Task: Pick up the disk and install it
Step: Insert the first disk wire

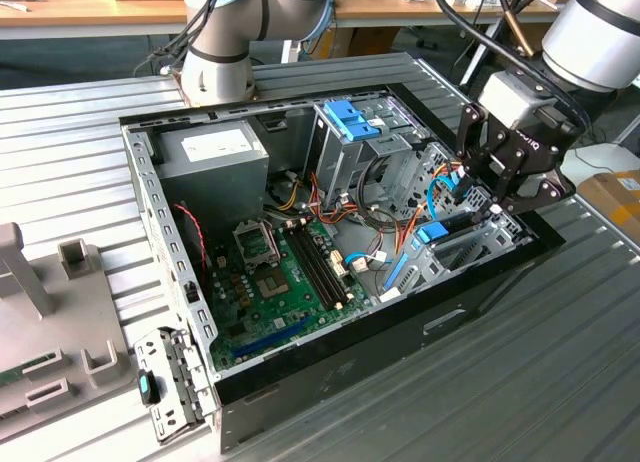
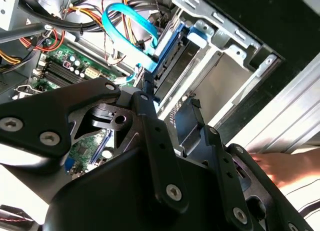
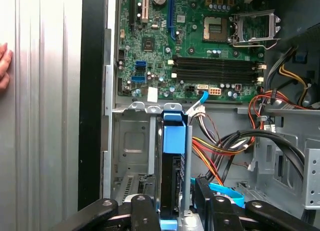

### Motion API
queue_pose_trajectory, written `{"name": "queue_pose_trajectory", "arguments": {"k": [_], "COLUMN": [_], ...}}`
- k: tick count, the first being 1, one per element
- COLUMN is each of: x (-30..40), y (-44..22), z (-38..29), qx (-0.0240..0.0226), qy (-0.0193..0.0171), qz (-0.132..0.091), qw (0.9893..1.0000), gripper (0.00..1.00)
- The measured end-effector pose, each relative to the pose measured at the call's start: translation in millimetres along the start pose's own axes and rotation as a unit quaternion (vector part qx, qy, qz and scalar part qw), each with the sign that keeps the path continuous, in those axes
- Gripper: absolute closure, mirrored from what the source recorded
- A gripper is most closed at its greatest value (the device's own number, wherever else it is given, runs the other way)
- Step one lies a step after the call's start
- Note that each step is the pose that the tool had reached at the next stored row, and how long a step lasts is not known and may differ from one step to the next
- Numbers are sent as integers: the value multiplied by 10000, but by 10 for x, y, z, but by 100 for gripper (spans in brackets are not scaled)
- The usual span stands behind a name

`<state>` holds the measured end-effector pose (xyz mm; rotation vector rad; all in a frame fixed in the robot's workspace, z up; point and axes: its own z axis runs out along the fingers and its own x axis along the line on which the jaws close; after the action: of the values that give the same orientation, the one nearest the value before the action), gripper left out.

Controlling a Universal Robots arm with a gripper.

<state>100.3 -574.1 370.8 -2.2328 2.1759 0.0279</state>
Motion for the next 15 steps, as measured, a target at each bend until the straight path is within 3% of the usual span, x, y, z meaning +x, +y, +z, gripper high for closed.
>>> {"name": "queue_pose_trajectory", "arguments": {"k": [2,6,9,11,15], "x": [-6,-6,-7,-13,-14], "y": [-82,-106,-110,-122,-123], "z": [3,5,7,9,8], "qx": [-6,-17,-26,-27,-28], "qy": [-1,-3,-4,-6,-4], "qz": [-194,-576,-873,-942,-947], "qw": [9998,9983,9962,9956,9955], "gripper": [56,56,56,56,56]}}
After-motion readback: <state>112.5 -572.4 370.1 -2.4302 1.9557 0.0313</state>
